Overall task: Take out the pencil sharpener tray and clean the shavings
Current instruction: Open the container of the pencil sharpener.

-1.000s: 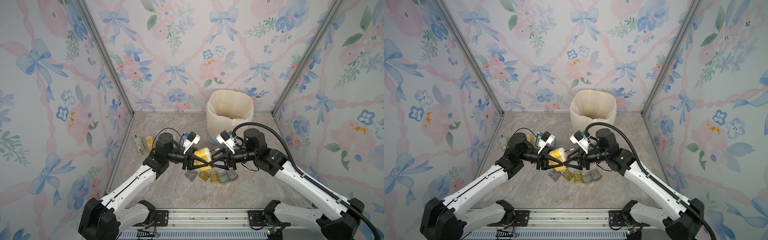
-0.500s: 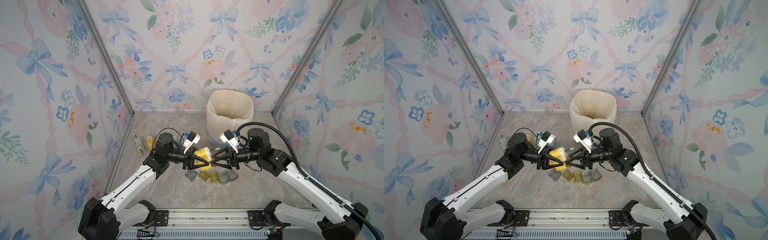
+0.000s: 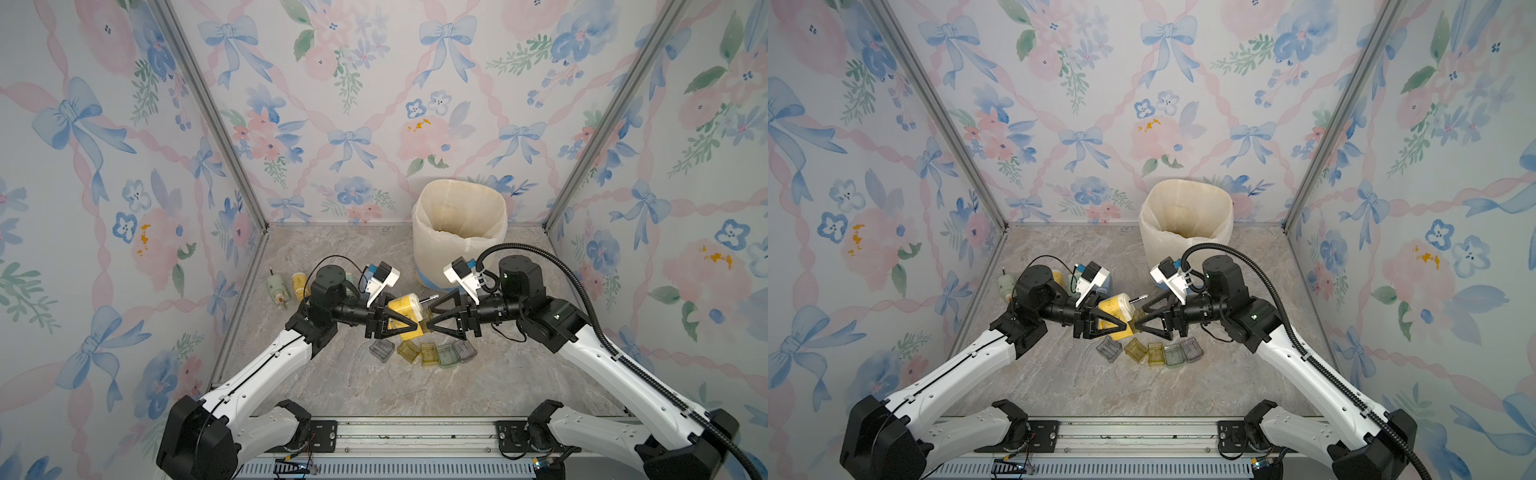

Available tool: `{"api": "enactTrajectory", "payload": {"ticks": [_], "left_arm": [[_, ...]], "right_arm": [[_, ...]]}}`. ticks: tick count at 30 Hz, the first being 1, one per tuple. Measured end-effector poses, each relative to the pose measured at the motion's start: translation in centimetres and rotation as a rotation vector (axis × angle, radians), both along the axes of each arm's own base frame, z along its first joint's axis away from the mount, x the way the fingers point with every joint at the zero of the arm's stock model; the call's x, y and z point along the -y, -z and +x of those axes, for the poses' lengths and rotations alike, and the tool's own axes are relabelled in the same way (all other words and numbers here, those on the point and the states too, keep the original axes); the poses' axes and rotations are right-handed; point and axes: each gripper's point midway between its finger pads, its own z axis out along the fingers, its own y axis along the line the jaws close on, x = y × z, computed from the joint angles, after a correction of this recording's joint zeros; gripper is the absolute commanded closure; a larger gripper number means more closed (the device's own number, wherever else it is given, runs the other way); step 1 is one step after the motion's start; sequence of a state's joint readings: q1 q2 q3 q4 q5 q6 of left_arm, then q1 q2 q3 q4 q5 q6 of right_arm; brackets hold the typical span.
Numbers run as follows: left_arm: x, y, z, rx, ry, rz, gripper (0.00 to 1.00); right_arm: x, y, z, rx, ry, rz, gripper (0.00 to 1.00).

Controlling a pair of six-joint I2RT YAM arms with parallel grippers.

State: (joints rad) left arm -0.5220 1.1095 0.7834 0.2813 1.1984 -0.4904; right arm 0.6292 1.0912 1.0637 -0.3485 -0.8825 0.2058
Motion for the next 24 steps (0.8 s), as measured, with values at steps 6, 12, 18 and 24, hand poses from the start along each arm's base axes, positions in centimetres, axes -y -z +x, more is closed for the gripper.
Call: {"api": "enactTrajectory", "payload": {"ticks": [6, 12, 18, 24], "left_arm": [[0.0, 0.0, 0.0, 0.000, 0.000, 0.000, 1.00], [0.0, 0.0, 0.1, -0.001, -0.004, 0.001, 1.00], [0.0, 0.0, 0.1, -0.004, -0.007, 0.002, 1.00], [0.0, -0.1, 0.1, 0.003, -0.006, -0.002, 1.00]], "right_arm": [[-0.8, 1.0, -0.2, -0.026, -0.026, -0.019, 0.29], [-1.6, 1.4, -0.7, -0.038, -0.053, -0.027, 0.45], [-1.5, 1.1, -0.7, -0.018, -0.052, -0.022, 0.53], [-1.3, 0.9, -0.6, -0.003, -0.040, -0.021, 0.55]]}}
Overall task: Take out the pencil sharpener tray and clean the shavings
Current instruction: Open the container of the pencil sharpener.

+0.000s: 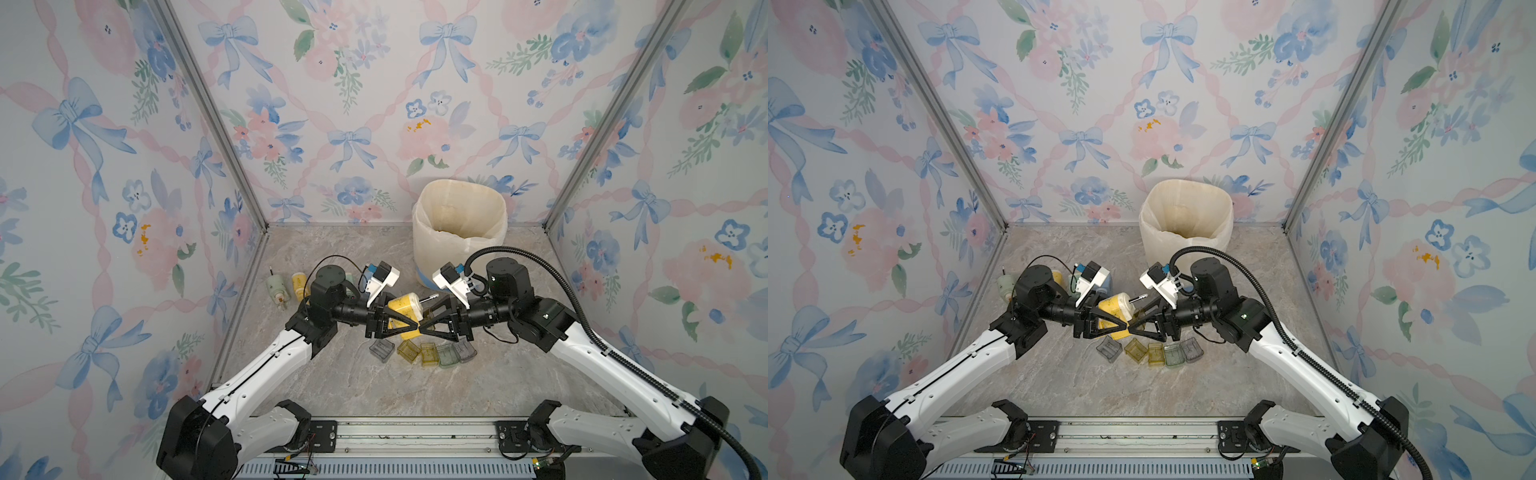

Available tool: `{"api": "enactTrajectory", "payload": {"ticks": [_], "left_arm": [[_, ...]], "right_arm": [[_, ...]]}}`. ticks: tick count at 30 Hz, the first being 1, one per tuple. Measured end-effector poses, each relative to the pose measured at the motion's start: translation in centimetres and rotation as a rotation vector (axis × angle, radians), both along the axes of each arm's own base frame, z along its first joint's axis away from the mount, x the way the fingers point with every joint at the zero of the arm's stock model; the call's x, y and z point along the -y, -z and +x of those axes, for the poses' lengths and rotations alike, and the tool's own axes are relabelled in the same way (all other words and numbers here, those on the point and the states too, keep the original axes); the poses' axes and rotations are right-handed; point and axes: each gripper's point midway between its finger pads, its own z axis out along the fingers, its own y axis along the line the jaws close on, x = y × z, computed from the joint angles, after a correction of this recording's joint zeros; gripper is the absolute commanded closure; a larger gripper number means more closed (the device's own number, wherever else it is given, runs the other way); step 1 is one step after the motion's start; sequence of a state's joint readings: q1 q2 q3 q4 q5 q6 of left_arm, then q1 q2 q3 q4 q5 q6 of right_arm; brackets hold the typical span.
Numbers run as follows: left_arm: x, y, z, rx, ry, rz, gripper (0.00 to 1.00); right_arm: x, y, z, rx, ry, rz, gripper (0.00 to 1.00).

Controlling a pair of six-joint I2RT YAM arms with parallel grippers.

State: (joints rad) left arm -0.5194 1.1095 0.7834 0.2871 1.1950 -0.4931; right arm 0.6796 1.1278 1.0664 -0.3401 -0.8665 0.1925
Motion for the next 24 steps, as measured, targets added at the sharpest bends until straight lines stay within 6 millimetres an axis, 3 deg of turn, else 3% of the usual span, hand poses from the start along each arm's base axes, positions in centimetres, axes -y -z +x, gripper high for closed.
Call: {"api": "enactTrajectory", "payload": {"ticks": [12, 24], "left_arm": [[0.0, -0.1, 0.0, 0.006, -0.004, -0.003, 1.00], [-1.6, -1.5, 0.6, 0.051, -0.062, -0.026, 1.00]], "right_arm": [[1.3, -0.8, 0.3, 0.019, 0.038, 0.012, 0.54], [3.3, -2.6, 0.7, 0.068, 0.104, 0.047, 0.56]]}}
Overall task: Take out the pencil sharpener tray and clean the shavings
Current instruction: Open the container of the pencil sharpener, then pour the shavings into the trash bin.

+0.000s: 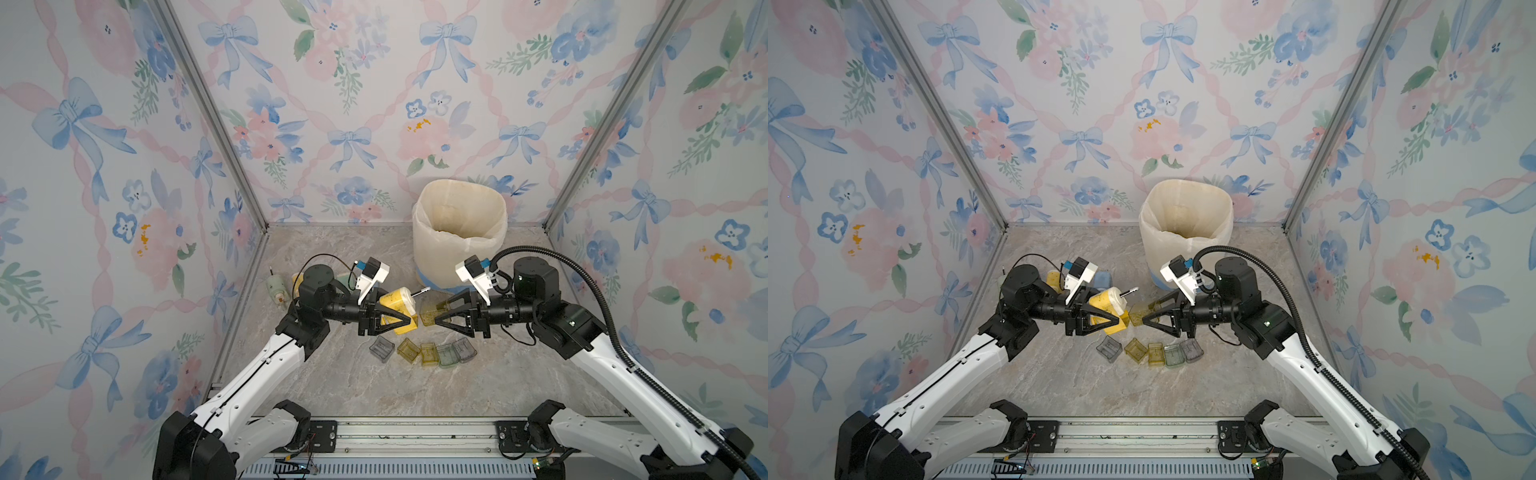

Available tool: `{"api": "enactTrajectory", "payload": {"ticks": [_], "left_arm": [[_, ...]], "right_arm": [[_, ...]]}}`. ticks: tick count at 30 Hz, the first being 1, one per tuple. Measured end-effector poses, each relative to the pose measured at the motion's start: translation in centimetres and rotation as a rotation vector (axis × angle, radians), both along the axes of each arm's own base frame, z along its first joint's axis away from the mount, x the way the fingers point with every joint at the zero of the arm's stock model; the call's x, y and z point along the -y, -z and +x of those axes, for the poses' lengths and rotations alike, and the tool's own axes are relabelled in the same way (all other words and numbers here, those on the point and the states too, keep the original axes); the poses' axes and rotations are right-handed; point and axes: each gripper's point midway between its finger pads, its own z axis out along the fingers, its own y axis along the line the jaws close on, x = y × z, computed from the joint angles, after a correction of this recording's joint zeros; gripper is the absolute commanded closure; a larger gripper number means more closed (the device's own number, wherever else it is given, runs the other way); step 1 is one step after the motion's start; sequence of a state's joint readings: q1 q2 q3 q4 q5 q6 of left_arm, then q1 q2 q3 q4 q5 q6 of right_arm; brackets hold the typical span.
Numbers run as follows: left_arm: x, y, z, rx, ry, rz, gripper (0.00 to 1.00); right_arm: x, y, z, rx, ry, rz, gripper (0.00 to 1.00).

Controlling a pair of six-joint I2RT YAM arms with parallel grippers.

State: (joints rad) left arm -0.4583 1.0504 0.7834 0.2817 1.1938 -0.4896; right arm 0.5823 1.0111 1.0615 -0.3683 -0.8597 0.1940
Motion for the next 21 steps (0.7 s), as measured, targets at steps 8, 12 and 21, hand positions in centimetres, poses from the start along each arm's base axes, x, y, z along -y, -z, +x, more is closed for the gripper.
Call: {"api": "enactTrajectory", "payload": {"ticks": [8, 12, 21], "left_arm": [[-0.6, 0.0, 1.1, 0.007, -0.049, 0.001, 1.00], [-0.9, 0.0, 2.0, 0.008, -0.091, 0.002, 1.00], [-2.3, 0.0, 5.1, 0.006, -0.249, 0.006, 1.00]], "right_arm": [[0.4, -0.1, 0.5, -0.016, 0.026, 0.001, 0.56], [0.7, -0.1, 0.8, -0.031, 0.046, 0.002, 0.56], [1.2, -2.2, 3.3, -0.057, 0.132, 0.032, 0.56]]}}
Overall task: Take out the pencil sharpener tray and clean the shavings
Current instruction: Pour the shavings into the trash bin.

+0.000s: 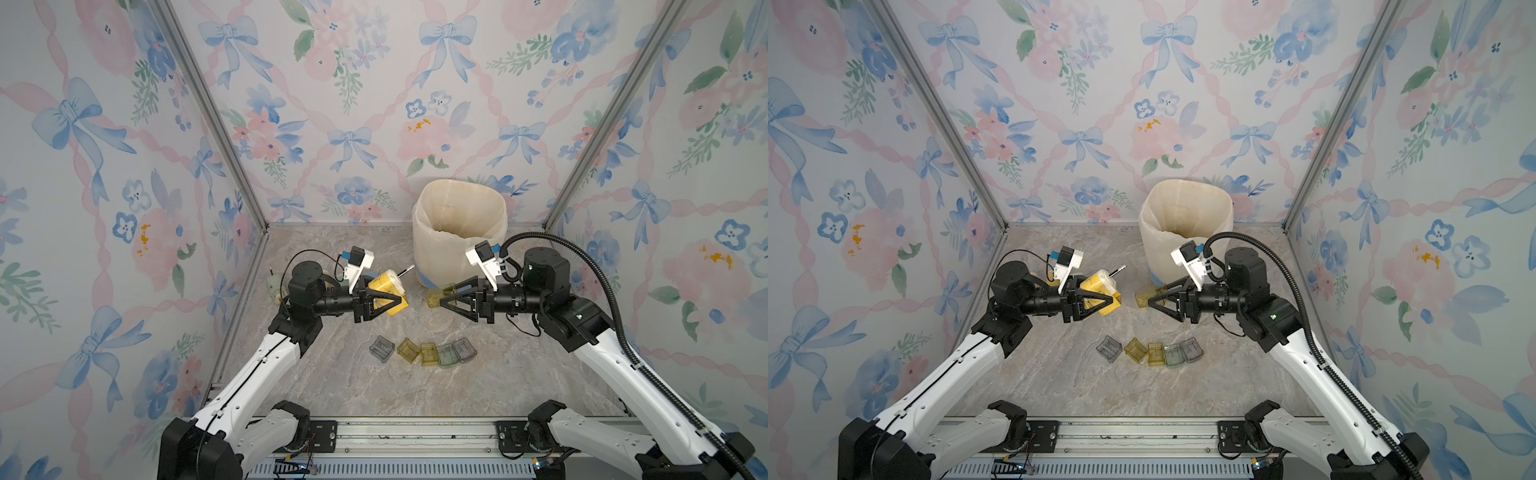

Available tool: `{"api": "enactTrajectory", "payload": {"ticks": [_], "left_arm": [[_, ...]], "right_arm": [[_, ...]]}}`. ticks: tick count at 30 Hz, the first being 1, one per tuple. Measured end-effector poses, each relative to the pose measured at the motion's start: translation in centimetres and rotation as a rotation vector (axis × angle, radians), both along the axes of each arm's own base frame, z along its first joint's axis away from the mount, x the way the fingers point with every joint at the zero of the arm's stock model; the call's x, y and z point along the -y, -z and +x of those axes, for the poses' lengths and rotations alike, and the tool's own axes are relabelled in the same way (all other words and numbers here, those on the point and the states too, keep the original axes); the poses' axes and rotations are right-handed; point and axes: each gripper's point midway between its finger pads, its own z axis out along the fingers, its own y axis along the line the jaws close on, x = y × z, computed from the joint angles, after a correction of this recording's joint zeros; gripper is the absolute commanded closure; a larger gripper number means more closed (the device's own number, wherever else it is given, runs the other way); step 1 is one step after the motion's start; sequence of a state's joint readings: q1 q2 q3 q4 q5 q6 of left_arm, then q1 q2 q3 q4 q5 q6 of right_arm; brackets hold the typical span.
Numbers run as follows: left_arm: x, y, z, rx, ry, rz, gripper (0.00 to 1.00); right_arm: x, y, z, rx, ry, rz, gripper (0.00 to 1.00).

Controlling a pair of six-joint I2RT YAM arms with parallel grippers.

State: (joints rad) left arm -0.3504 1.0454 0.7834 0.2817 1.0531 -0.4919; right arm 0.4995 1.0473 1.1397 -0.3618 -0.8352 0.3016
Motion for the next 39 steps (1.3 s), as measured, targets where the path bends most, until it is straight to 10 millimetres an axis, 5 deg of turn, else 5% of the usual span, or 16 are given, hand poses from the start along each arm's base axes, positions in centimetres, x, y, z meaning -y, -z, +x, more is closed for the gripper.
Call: {"api": "enactTrajectory", "payload": {"ticks": [13, 28, 39], "left_arm": [[-1.5, -0.1, 3.0, -0.005, -0.177, 0.001, 1.00], [-2.2, -1.0, 2.9, 0.026, -0.228, -0.012, 1.00], [-2.3, -1.0, 2.9, 0.027, -0.232, -0.013, 1.00]], "right_arm": [[0.0, -5.2, 4.9, -0.061, 0.116, 0.110, 0.56], [0.1, -9.5, 12.1, -0.280, 0.249, 0.340, 0.55], [1.1, -8.3, 18.8, -0.560, 0.417, 0.490, 0.55]]}}
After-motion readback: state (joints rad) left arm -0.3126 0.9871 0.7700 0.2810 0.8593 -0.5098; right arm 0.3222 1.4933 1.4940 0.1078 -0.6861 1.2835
